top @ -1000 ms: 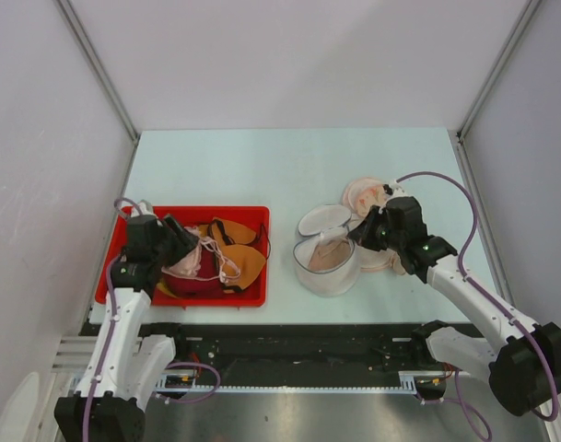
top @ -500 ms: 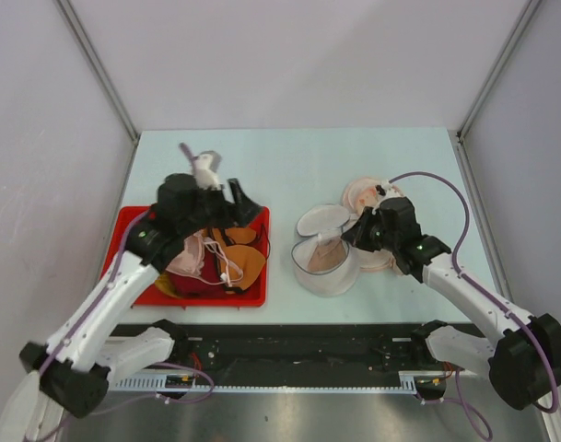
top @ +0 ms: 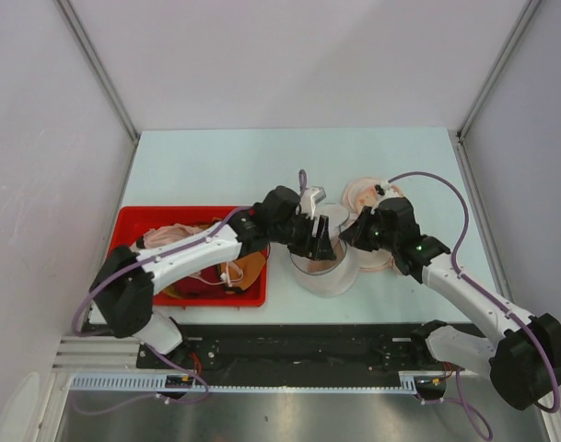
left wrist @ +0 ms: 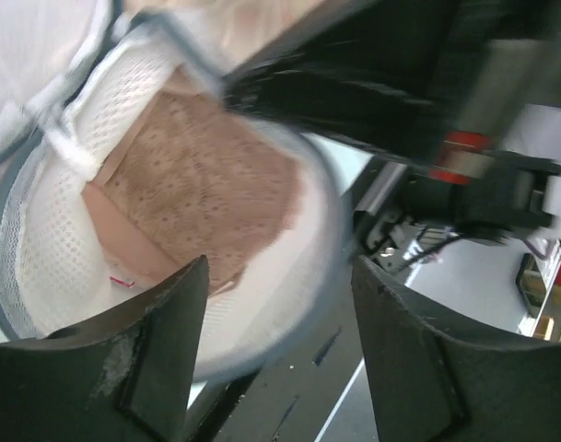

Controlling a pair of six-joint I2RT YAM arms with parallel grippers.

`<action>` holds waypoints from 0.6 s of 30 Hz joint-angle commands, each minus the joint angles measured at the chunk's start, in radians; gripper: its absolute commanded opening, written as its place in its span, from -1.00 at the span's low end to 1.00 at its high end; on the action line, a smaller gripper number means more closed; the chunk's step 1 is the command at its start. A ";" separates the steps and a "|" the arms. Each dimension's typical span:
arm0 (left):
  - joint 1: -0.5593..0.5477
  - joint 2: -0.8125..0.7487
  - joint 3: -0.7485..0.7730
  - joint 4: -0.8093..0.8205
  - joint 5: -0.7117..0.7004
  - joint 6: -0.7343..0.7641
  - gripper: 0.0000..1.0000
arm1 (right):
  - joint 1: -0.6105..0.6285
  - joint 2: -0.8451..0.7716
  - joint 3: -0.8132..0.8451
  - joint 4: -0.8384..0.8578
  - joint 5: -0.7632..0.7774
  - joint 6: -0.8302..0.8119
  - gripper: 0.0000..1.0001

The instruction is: Unzip the laundry bag and remove the bra

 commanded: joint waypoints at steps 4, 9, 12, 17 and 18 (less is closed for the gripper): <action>-0.009 0.084 -0.003 0.058 -0.046 -0.039 0.25 | 0.002 -0.055 0.000 -0.002 0.017 -0.001 -1.00; -0.012 0.105 0.021 0.058 -0.058 -0.011 0.23 | 0.003 -0.058 -0.001 -0.006 0.021 0.000 -1.00; -0.046 0.162 0.061 0.021 -0.054 0.001 0.31 | 0.002 -0.052 -0.001 0.004 0.016 0.003 -1.00; -0.132 0.245 0.093 0.041 -0.071 -0.022 0.35 | 0.002 -0.050 -0.001 0.003 0.019 0.014 -1.00; -0.137 0.259 0.107 0.032 -0.125 -0.013 0.35 | 0.003 -0.052 0.000 0.004 0.016 0.017 -1.00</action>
